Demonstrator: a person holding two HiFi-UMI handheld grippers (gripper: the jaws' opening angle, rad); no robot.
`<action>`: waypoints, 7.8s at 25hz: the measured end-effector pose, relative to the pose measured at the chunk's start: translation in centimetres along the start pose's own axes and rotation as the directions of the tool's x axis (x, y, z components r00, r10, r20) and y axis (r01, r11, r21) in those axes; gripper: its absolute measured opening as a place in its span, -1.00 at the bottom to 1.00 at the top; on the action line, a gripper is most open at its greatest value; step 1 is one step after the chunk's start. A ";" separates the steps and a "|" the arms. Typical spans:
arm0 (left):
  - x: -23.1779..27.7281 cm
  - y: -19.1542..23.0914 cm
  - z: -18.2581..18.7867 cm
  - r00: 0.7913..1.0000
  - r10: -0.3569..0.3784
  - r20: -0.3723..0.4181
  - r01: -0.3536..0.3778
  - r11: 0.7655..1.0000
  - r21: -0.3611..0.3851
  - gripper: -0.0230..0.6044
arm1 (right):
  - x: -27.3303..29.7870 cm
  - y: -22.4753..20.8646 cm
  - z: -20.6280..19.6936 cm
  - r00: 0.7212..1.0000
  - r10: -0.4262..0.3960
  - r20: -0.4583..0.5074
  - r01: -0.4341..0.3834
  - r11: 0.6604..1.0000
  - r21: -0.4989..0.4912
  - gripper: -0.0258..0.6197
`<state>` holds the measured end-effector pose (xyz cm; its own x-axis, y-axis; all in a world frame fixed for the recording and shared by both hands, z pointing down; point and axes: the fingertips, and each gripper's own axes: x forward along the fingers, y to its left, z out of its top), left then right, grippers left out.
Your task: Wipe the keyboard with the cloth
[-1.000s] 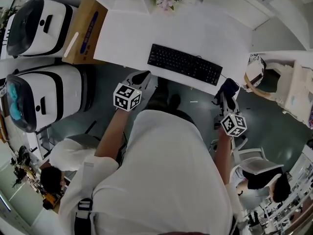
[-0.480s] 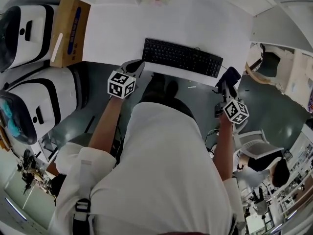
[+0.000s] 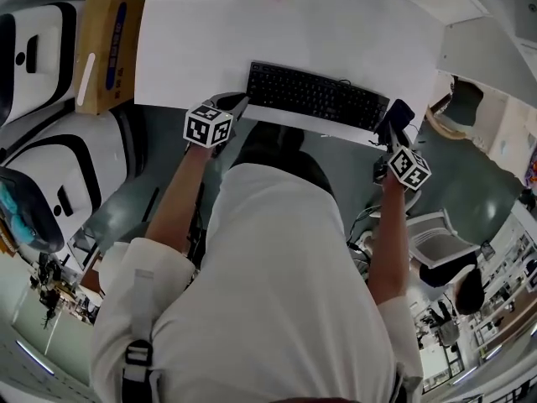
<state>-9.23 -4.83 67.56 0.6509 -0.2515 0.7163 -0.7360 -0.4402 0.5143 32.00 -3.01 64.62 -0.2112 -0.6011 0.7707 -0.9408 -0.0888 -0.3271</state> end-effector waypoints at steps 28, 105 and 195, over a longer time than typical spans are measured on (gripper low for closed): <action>3.0 2.5 -0.2 0.986 -0.137 -0.092 0.124 0.983 -0.138 -0.43 | 7.5 -2.6 -0.5 0.948 -0.245 -0.206 0.257 0.966 0.034 -0.73; -1.2 3.2 -4.1 0.990 -0.114 0.079 0.130 0.961 -0.244 -0.43 | 15.6 39.7 -7.4 0.733 0.601 -0.317 -0.621 0.782 0.045 -0.73; 2.4 1.4 -4.5 0.999 0.010 -0.051 -0.017 0.990 -0.142 -0.53 | 3.4 -5.7 -4.4 0.980 0.054 -0.191 -0.028 0.990 0.135 -0.73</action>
<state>-9.52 -2.13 72.15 0.6334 -0.2112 0.7444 -0.7658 -0.3094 0.5638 35.51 -1.05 71.46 -0.3084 -0.4419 0.8424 -0.8902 -0.1782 -0.4193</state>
